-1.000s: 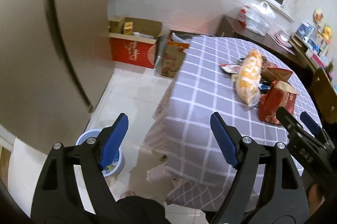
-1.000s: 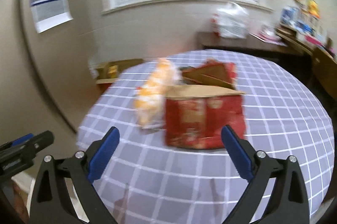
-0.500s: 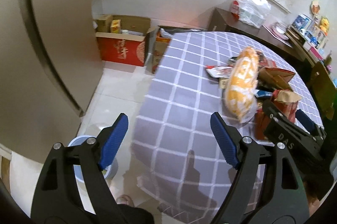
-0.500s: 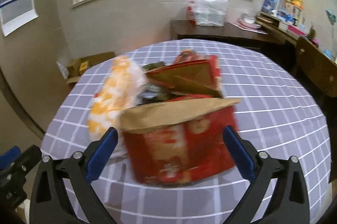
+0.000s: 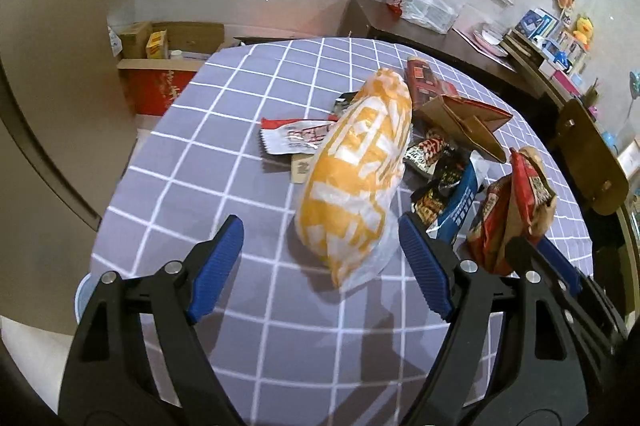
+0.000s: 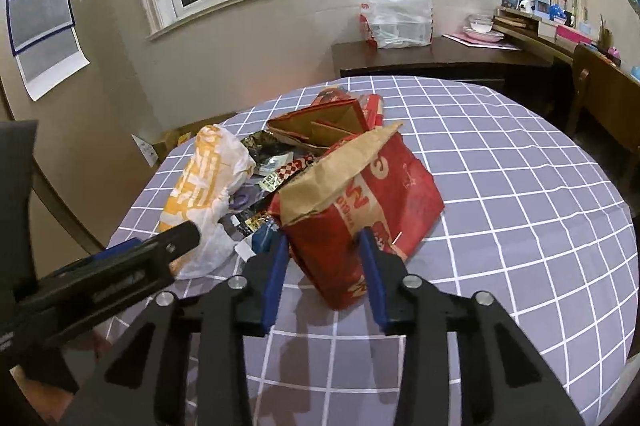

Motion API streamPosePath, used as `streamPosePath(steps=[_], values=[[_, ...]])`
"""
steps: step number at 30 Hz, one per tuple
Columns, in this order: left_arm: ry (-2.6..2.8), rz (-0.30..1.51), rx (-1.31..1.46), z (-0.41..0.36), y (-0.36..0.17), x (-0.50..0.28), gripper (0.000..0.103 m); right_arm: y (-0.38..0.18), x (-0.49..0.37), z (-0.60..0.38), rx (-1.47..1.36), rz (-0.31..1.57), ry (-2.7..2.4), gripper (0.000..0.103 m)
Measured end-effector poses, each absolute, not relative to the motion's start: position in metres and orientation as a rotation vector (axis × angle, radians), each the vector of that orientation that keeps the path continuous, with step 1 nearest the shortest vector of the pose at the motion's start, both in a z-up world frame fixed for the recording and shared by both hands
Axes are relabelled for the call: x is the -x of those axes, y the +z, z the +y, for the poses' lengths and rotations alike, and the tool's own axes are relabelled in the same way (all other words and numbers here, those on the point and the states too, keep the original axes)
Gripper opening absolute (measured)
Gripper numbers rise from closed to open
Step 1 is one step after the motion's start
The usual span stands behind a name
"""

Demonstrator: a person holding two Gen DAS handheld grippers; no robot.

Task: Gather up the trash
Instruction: 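Grasp the red paper bag with the right tool while the left tool grasps the yellow plastic bag, then carry both bags to the bin while the right tool drops the red bag inside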

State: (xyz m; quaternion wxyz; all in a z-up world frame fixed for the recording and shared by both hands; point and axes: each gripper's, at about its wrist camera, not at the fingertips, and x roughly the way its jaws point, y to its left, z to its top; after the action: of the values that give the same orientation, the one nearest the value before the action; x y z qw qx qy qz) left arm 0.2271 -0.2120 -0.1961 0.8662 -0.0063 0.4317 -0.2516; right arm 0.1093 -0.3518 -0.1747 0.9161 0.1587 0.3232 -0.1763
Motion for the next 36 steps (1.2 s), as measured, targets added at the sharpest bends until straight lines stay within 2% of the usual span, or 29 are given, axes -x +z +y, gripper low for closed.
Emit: streamPosePath(steps=[1, 2, 3, 4, 6, 10, 18, 19, 21, 26, 29, 30, 31, 32, 33, 34, 36], values=[[-0.537, 0.919, 0.007, -0.216, -0.198, -0.228, 0.039, -0.174, -0.109, -0.353, -0.327, 0.663, -0.362, 0.034], [-0.551, 0.936, 0.006, -0.218, -0.200, -0.229, 0.033, -0.173, -0.107, -0.354, -0.329, 0.660, -0.362, 0.033], [-0.558, 0.945, 0.008, -0.218, -0.201, -0.229, 0.032, -0.172, -0.105, -0.355, -0.334, 0.653, -0.364, 0.029], [-0.555, 0.932, 0.000, -0.218, -0.199, -0.226, 0.027, -0.170, -0.103, -0.356, -0.338, 0.645, -0.368, 0.025], [-0.558, 0.902, -0.005, -0.216, -0.193, -0.218, 0.023, -0.167, -0.099, -0.359, -0.340, 0.632, -0.374, 0.022], [-0.571, 0.846, 0.033, -0.204, -0.176, -0.203, 0.020, -0.155, -0.086, -0.365, -0.343, 0.597, -0.380, 0.017], [-0.537, 0.729, 0.104, -0.156, -0.134, -0.169, 0.019, -0.118, -0.057, -0.349, -0.328, 0.503, -0.339, 0.014], [-0.531, 0.719, 0.106, -0.150, -0.131, -0.166, 0.019, -0.113, -0.054, -0.343, -0.324, 0.492, -0.322, 0.012], [-0.518, 0.701, 0.117, -0.135, -0.124, -0.160, 0.019, -0.106, -0.052, -0.332, -0.323, 0.478, -0.292, 0.001], [-0.486, 0.693, 0.147, -0.094, -0.117, -0.153, 0.019, -0.092, -0.056, -0.297, -0.281, 0.482, -0.257, 0.001], [-0.476, 0.731, 0.147, -0.082, -0.126, -0.153, 0.019, -0.102, -0.067, -0.287, -0.275, 0.544, -0.254, 0.002], [-0.477, 0.738, 0.141, -0.080, -0.130, -0.151, 0.019, -0.107, -0.067, -0.287, -0.286, 0.552, -0.266, 0.003], [-0.476, 0.745, 0.144, -0.078, -0.135, -0.150, 0.019, -0.113, -0.067, -0.286, -0.294, 0.572, -0.276, 0.013], [-0.474, 0.756, 0.150, -0.079, -0.140, -0.149, 0.019, -0.118, -0.066, -0.285, -0.304, 0.586, -0.272, 0.031], [-0.473, 0.767, 0.156, -0.079, -0.144, -0.151, 0.019, -0.123, -0.067, -0.284, -0.314, 0.603, -0.262, 0.060], [-0.469, 0.775, 0.159, -0.078, -0.147, -0.153, 0.019, -0.127, -0.068, -0.282, -0.310, 0.613, -0.259, 0.070], [-0.461, 0.792, 0.168, -0.075, -0.152, -0.156, 0.019, -0.132, -0.070, -0.273, -0.260, 0.628, -0.262, 0.070]])
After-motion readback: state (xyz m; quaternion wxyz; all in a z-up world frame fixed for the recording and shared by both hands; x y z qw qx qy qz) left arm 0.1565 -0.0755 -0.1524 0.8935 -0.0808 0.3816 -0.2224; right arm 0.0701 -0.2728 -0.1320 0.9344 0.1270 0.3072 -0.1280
